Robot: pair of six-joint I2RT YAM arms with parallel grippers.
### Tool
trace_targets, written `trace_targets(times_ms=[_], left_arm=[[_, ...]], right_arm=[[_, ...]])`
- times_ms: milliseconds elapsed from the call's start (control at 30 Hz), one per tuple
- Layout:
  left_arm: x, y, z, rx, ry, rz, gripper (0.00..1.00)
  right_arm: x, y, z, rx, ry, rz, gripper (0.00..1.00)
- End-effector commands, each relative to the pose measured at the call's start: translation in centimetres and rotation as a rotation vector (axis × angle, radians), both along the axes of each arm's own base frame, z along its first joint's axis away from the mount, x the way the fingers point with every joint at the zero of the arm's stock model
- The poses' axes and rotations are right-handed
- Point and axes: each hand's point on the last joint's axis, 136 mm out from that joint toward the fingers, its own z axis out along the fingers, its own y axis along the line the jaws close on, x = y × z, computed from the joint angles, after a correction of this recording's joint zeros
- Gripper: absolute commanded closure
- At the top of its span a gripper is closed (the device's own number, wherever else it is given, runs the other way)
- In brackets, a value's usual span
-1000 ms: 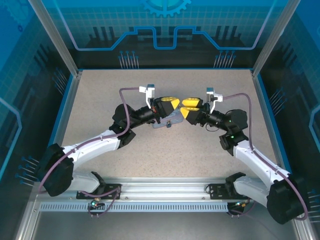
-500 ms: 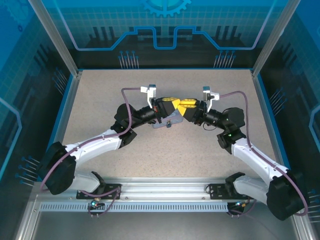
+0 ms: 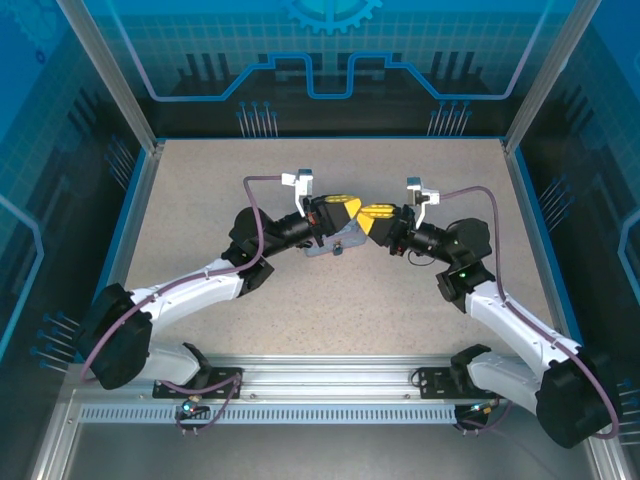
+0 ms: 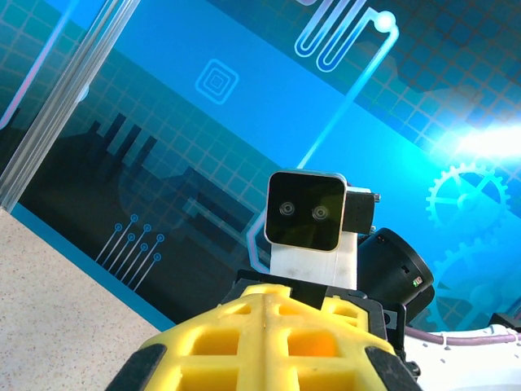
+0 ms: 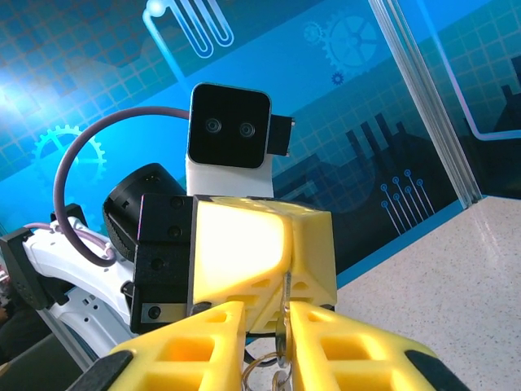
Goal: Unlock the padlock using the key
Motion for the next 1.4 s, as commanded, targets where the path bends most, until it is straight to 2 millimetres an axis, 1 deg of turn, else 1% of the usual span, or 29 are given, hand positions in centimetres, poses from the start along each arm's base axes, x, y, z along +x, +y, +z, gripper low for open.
trace_targets(times_ms=[0, 233, 633, 733, 833, 1100, 1367], left_arm=[[-0.1, 0.6, 1.8, -0.027, -0.056, 0.038, 1.00], [0.0, 0.6, 1.7, -0.027, -0.053, 0.043, 1.00], [0.2, 0.8, 1.6, -0.030, -0.046, 0.058, 1.00], [0.2, 0.9, 1.6, -0.034, -0.046, 0.060, 1.00], [0.1, 0.9, 1.7, -0.034, -0.048, 0.057, 1.00], [0.2, 0.8, 1.4, -0.035, -0.043, 0.057, 1.00], [0.3, 0.9, 1.4, -0.037, -0.040, 0.062, 1.00]], right_arm=[[-0.6, 0.1, 0.0, -0.003, -0.021, 0.004, 0.80], [-0.4, 0.1, -0.6, -0.014, -0.003, -0.004, 0.82], [-0.3, 0.0, -1.1, -0.024, 0.014, -0.016, 0.92], [-0.2, -0.1, -1.3, -0.029, 0.019, -0.022, 0.90], [-0.1, -0.1, -1.4, -0.028, 0.023, -0.029, 0.87], [-0.3, -0.1, -1.1, -0.025, 0.019, -0.018, 0.87], [-0.2, -0.1, -1.6, -0.030, 0.037, -0.022, 0.85]])
